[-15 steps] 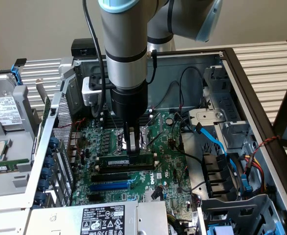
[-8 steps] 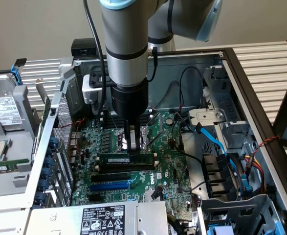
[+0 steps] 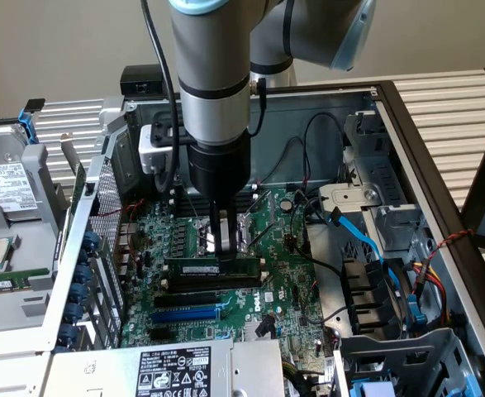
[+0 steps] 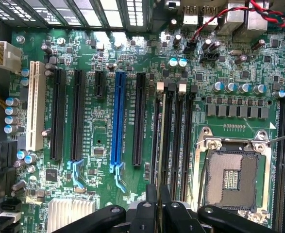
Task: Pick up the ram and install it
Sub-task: 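Insert the ram into the slot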
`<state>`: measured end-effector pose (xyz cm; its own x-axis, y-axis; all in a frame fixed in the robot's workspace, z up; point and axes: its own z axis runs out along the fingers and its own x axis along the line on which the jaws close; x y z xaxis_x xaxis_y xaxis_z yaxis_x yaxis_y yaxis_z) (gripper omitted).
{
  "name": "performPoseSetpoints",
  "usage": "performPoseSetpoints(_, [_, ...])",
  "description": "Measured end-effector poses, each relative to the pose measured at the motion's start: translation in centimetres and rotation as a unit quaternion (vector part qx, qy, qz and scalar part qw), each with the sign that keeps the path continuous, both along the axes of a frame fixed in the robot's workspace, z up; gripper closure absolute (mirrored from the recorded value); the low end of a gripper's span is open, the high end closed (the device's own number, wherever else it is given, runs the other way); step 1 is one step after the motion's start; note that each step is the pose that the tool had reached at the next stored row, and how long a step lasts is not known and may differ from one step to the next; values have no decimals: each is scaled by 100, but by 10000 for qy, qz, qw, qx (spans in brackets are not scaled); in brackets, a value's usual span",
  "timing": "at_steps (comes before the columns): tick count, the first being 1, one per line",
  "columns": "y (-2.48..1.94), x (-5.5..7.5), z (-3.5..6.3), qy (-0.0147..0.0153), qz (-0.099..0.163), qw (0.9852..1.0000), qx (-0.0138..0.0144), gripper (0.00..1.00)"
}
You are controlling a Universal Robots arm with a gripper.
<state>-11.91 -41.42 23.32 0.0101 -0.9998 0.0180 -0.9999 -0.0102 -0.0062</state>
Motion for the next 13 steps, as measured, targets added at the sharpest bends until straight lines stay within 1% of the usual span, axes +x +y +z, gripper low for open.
performPoseSetpoints(3, [3, -6, 56, -3, 1, 10000, 0, 86])
performPoseSetpoints(4, [4, -13, 62, -31, 3, 10000, 0, 86])
performPoseSetpoints(5, [8, -18, 61, -104, 3, 9999, -1, 86])
performPoseSetpoints(7, [19, -32, 61, -286, 3, 9996, -5, 86])
performPoseSetpoints(8, [23, -49, 61, -324, 3, 9995, -6, 86])
performPoseSetpoints(9, [23, -69, 60, -329, 3, 9995, -5, 86])
performPoseSetpoints(12, [26, -111, 61, -329, 3, 9995, -12, 86])
performPoseSetpoints(13, [26, -119, 59, -329, 4, 9995, -20, 86])
